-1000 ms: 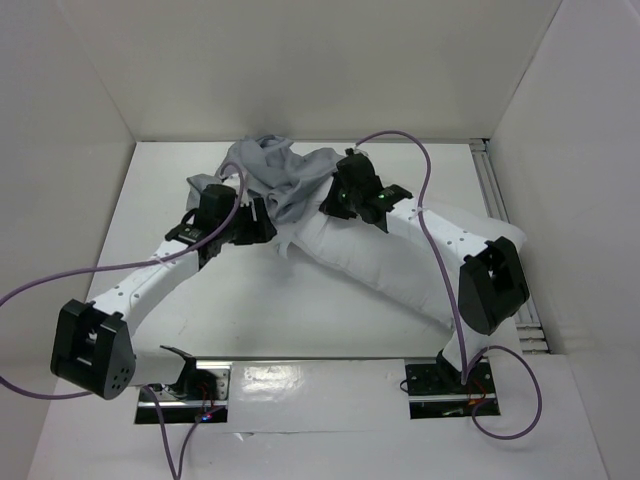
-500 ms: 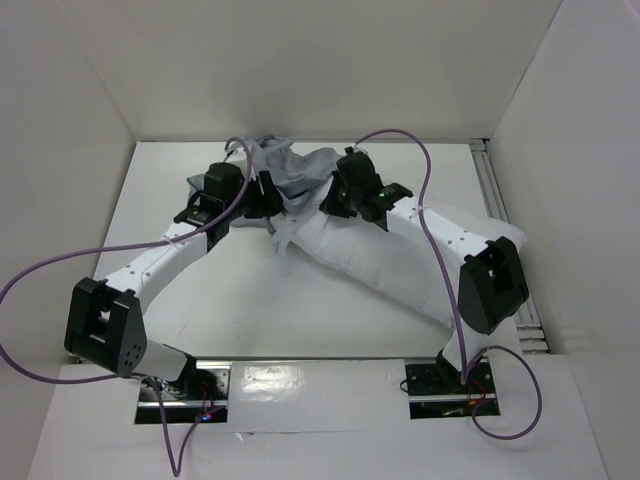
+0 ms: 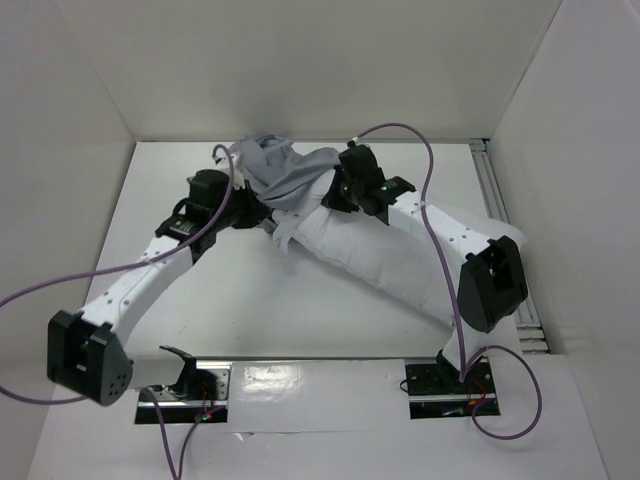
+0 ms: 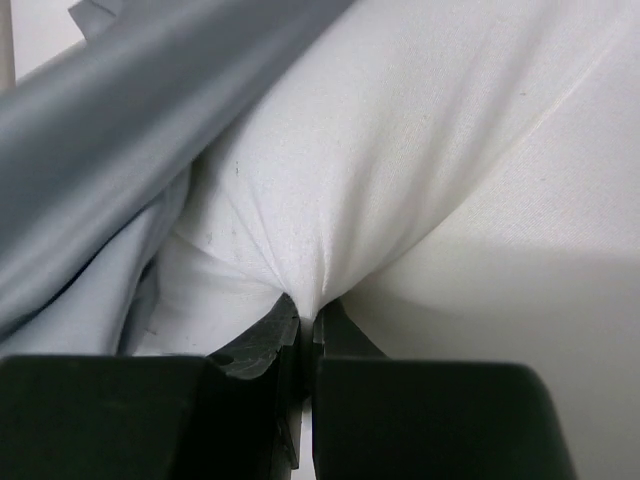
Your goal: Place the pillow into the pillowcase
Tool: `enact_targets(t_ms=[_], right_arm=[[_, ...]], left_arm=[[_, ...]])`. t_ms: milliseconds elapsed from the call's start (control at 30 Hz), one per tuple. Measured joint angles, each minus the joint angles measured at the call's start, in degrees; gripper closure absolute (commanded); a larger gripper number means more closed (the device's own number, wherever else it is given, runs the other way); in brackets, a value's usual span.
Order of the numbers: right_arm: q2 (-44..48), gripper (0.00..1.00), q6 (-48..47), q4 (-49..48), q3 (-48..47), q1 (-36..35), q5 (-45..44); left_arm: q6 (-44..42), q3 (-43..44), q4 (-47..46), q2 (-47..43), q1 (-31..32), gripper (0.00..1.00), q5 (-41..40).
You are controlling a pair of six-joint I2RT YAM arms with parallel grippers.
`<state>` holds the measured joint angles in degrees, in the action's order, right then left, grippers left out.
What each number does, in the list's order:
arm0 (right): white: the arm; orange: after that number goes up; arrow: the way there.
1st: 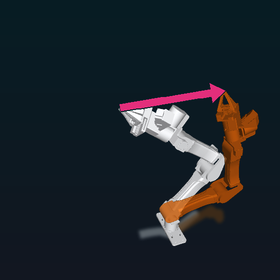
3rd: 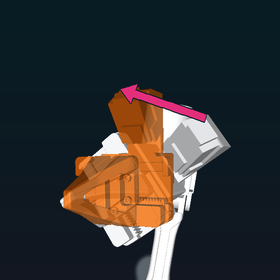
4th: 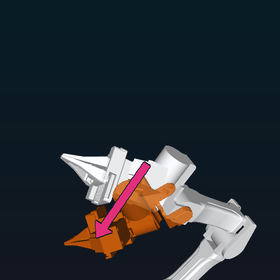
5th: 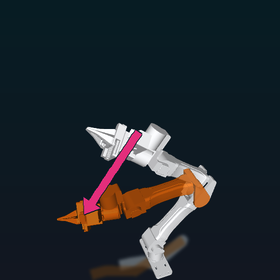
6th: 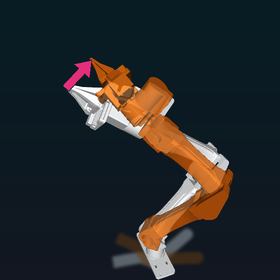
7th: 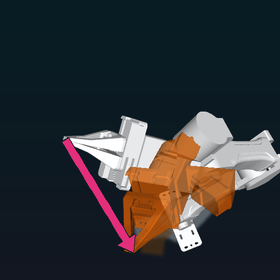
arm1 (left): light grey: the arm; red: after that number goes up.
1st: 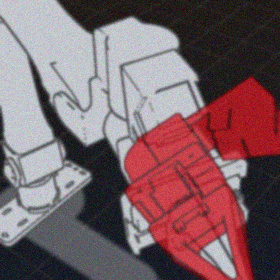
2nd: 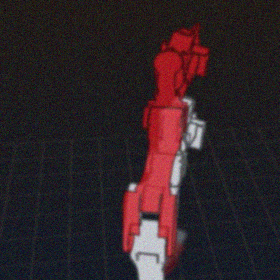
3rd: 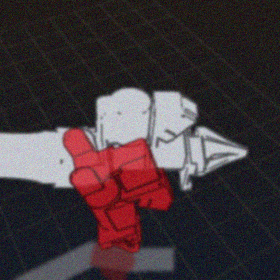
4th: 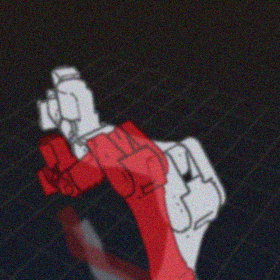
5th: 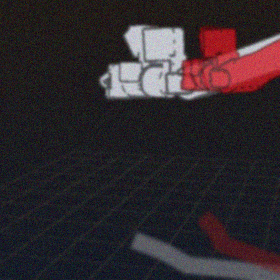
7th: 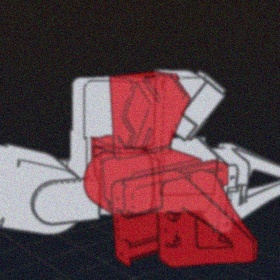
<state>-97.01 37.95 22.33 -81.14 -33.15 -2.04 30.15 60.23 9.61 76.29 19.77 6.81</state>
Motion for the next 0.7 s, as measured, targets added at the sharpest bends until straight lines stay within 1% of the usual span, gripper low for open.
enact_targets(t_ms=[133, 200, 300, 467, 633, 667, 700], right_arm=[[-0.5, 1.00, 0.0, 0.5, -1.7, 1.5, 1.5], [-0.5, 1.00, 0.1, 0.4, -2.4, 1.8, 3.6], [-0.7, 1.00, 0.1, 0.4, -3.1, 1.8, 5.7], [-1.9, 1.00, 0.1, 0.6, -4.4, 1.7, 6.6], [-6.5, 1.00, 0.1, 0.1, -7.6, 0.5, 5.6], [-7.0, 1.00, 0.1, -0.3, -7.6, 0.2, 5.5], [-7.3, 1.00, 0.2, -0.5, -7.6, -0.1, 5.5]], left_arm=[[0.1, -3.0, 4.0, -10.6, 0.0, 1.00, -0.1], [0.1, -3.3, 5.5, -13.6, 0.4, 1.00, 0.0], [0.1, -3.3, 8.0, -15.7, 0.4, 1.00, 0.0], [0.0, -2.3, 12.2, -14.7, 1.2, 1.00, 2.7], [-0.9, 4.3, 17.6, -7.7, 7.4, 1.00, 3.8], [-1.4, 5.2, 18.6, -6.7, 8.9, 0.98, 3.4], [-1.7, 5.8, 20.1, -5.8, 10.5, 0.85, 2.7]])
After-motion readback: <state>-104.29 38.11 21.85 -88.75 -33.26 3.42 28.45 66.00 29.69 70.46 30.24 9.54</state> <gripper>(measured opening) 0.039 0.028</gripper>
